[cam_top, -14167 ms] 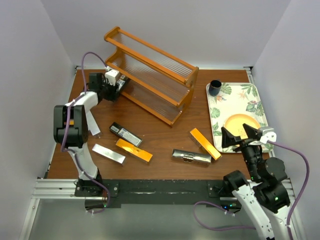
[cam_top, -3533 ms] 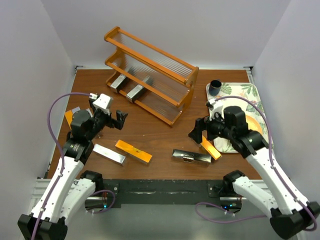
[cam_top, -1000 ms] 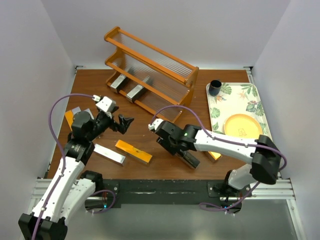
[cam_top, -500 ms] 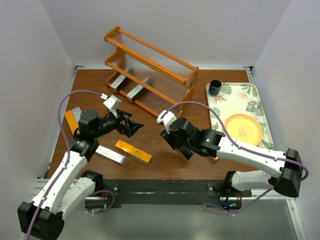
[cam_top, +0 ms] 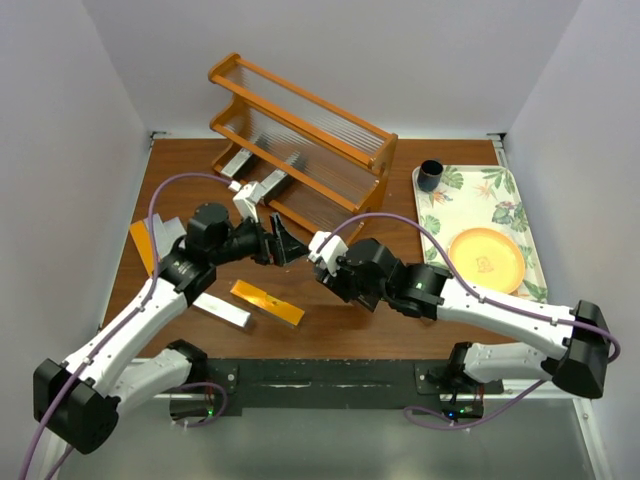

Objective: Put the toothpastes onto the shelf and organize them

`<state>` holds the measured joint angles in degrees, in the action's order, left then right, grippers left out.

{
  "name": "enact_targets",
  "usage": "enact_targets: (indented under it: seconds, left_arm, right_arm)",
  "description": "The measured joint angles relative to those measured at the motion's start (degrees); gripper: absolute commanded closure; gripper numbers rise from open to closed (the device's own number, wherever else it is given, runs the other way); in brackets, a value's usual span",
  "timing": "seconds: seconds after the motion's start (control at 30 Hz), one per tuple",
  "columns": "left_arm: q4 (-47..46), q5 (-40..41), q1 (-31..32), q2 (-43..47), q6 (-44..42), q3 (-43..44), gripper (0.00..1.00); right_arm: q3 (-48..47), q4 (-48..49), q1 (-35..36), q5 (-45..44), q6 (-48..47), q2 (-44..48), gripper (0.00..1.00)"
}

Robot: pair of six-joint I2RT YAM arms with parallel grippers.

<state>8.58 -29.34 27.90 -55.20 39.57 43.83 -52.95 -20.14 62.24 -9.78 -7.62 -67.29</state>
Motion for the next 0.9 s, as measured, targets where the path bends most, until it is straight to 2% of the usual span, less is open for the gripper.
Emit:
enact_targets:
  seconds: [0.33, 0.7, 0.8, 0.9]
  left_arm:
    - [0.5, 0.2, 1.6, -3.1, 5.9, 0.1, 0.00]
    - [0.6, -0.4, 7.1, -6.5, 6.4, 0.1, 0.03]
    - [0.6, -0.2, 9.0, -7.7, 6.4, 0.1, 0.11]
    - [0.7, 0.0, 9.8, -8.5, 6.4, 0.1, 0.24]
  right_arm:
    - [0.0, 2.2, 0.0, 4.4, -2.9, 0.5, 0.80]
    - [0.0, 2.2, 0.0, 4.9, -3.5, -0.5, 0.79]
    - [0.0, 2.2, 0.0, 4.9, -3.7, -1.1, 0.78]
    - [0.0, 2.2, 0.0, 4.9, -3.9, -1.4, 0.78]
